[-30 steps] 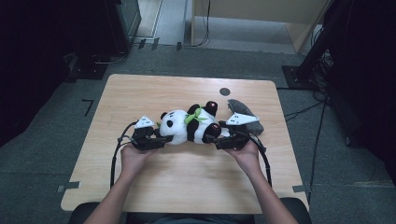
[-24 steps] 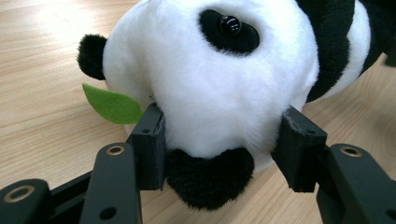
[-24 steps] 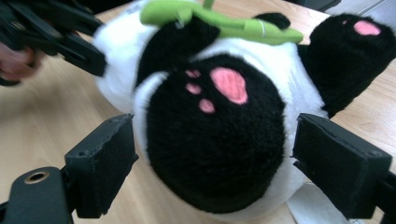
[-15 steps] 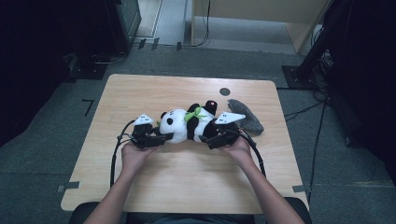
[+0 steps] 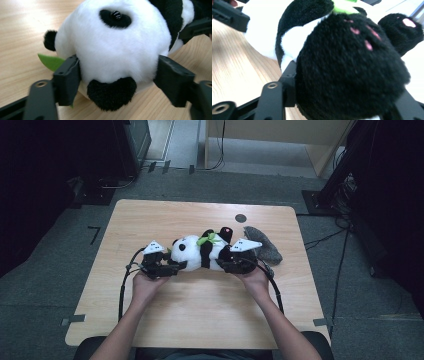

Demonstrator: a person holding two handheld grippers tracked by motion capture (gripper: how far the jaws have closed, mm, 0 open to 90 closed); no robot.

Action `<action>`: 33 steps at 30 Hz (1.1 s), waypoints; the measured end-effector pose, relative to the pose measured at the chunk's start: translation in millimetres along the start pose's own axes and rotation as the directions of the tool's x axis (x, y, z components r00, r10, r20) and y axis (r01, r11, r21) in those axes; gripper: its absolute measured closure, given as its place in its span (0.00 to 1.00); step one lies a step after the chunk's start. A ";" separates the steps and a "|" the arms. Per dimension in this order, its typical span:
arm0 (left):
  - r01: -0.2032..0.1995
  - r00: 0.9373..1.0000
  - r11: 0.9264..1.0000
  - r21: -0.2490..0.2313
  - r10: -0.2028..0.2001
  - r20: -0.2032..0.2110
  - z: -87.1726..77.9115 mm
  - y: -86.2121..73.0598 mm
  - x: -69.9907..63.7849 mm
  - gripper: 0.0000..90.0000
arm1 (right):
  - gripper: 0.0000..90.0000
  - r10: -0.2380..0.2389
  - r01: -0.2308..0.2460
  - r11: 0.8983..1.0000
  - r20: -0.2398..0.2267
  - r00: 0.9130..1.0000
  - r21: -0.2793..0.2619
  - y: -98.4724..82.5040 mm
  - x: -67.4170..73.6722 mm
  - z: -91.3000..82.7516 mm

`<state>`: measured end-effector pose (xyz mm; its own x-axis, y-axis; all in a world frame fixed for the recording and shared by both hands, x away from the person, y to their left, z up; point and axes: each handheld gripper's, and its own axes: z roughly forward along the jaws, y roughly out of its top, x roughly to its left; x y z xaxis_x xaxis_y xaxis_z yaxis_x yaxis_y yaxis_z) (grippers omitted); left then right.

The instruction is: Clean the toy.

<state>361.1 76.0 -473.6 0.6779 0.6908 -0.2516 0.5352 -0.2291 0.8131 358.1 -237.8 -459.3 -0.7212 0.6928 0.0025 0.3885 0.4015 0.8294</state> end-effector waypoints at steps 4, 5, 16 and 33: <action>-0.029 0.999 0.999 -0.024 0.029 -0.019 -6.2 2.9 -2.3 0.16 | 0.53 0.064 -0.064 0.998 -0.012 0.998 0.016 6.6 -4.7 -4.7; -0.017 1.000 1.000 -0.026 0.016 -0.003 -7.6 3.0 -0.7 0.13 | 0.53 0.080 -0.080 0.997 -0.019 0.997 0.014 7.3 -7.0 -6.3; -0.053 0.995 0.998 -0.019 0.054 0.079 -12.0 -2.9 -0.8 0.00 | 0.53 0.171 -0.170 0.985 -0.025 0.985 0.004 17.9 -19.1 -36.9; -0.161 0.986 0.985 -0.061 0.164 0.040 -4.7 -5.7 -24.2 0.24 | 0.54 0.221 -0.226 0.974 -0.137 0.966 -0.020 28.3 -2.4 -47.4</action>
<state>339.3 63.8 -469.6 0.7762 0.6156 -0.1361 0.3874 -0.2955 0.8733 343.7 -256.5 -409.3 -0.6892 0.6755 0.2620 0.5295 0.2226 0.8186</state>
